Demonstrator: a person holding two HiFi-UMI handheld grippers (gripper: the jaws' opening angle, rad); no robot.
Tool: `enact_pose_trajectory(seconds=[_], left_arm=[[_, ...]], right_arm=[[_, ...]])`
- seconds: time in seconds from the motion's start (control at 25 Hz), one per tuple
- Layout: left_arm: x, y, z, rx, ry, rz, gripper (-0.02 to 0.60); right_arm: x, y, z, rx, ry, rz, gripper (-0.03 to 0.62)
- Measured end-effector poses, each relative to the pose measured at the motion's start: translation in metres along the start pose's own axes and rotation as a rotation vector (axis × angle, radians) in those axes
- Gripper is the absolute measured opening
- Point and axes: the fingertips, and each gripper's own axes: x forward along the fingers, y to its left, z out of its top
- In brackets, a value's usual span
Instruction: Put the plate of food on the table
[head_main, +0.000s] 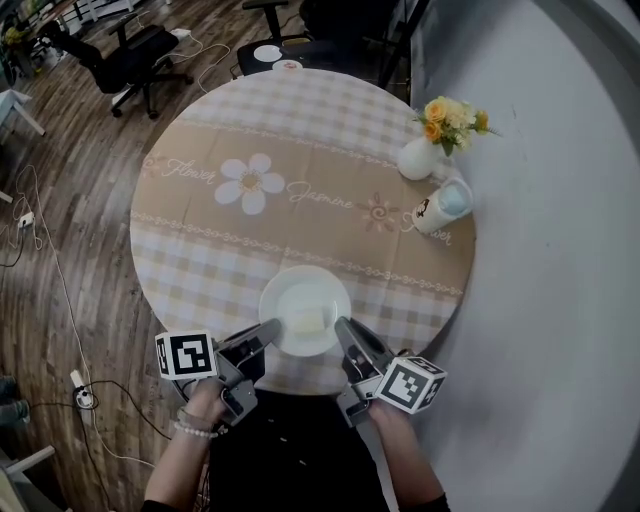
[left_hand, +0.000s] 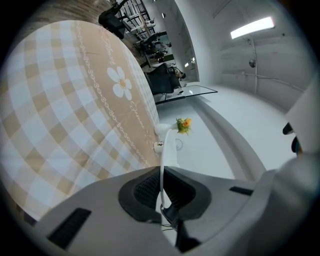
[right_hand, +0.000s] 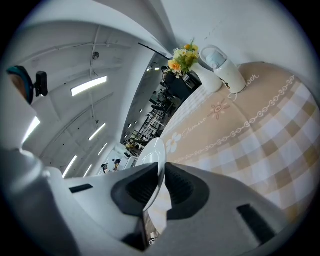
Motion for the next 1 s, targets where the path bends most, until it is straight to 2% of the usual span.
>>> enact_pose_trajectory(seconds=[0.12,0.24,0.32,0.4,1.0], left_arm=[[0.002,0.01,0.006,0.076,0.018,0.012,0.006],[0.006,0.014,0.006,0.023,0.018,0.017,0.006],[0.008,0.022,0.012,0.079,0.028,0.022,0.006],[0.011,0.027,0.016,0.103,0.035,0.024,0.006],[0.033,0.068,0.03,0.077,0.071,0.05,0.006]], right_arm=[[0.004,-0.006,-0.002,0.009,0.012,-0.001,0.024],[0.009,-0.012,-0.003,0.017,0.019,-0.002,0.025],[0.013,-0.016,-0.003,0.023,0.021,-0.005,0.023],[0.017,-0.02,-0.003,0.021,0.022,-0.011,0.024],[0.041,-0.061,-0.013,0.039,0.065,-0.079,0.025]])
